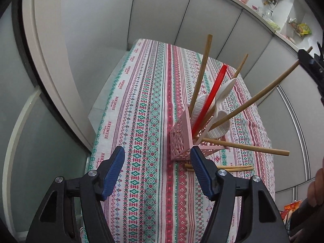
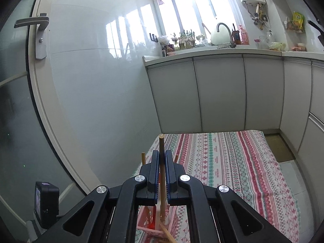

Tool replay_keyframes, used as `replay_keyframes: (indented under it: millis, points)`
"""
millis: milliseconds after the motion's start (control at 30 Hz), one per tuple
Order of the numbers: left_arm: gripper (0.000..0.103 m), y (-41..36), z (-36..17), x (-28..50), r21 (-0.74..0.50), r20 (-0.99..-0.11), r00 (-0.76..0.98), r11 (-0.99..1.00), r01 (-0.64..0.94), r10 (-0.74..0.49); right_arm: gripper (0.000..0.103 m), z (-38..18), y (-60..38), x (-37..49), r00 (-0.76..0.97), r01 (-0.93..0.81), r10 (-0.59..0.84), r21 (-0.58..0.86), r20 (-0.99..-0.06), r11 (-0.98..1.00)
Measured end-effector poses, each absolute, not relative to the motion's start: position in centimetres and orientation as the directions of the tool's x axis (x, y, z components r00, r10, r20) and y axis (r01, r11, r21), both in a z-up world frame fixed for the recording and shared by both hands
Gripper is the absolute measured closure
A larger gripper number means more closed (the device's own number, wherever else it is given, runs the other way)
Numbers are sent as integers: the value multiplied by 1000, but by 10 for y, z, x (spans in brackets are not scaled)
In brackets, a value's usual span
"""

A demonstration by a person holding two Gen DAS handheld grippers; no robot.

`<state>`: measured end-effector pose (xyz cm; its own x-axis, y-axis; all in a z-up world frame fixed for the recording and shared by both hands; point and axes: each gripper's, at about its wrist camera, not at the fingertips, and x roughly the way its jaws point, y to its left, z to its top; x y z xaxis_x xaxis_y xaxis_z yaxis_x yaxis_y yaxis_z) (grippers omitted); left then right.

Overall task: Organize utensils
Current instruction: 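Lower the white spoon and chopstick into the pink basket, opening both tools, then move both open tools back toward the chopsticks lying beside the basket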

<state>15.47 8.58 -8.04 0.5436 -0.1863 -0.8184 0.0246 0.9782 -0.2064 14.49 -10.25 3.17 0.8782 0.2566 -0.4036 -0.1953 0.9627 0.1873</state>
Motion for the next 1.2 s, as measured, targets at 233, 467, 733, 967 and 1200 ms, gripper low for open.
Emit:
replay_keyframes:
  millis: [233,467,733,967,1200]
  points:
    - [33,82,-80,157,-199,-823,535,979,45,-191,98,17,-90,153,853,-207,253,148,-457,967]
    - [34,85,-82,158,-204,-830,524,978,34,-191,98,-6,-87,168,768,-211,263,156,-584,965]
    - [33,80,-80,156,-192,-833,519,980,56,-192,62,8,-104,156,758,-224,315,225,-572,948]
    - [30,65,-85,143,-129,-855,488,984,126,-175,53,32,-156,129,773,-178,299,261,-560,949]
    - [29,47,-106,133,-74,-889,429,976,205,-158,52,12,-232,114,722,-8,183,256,-667,967]
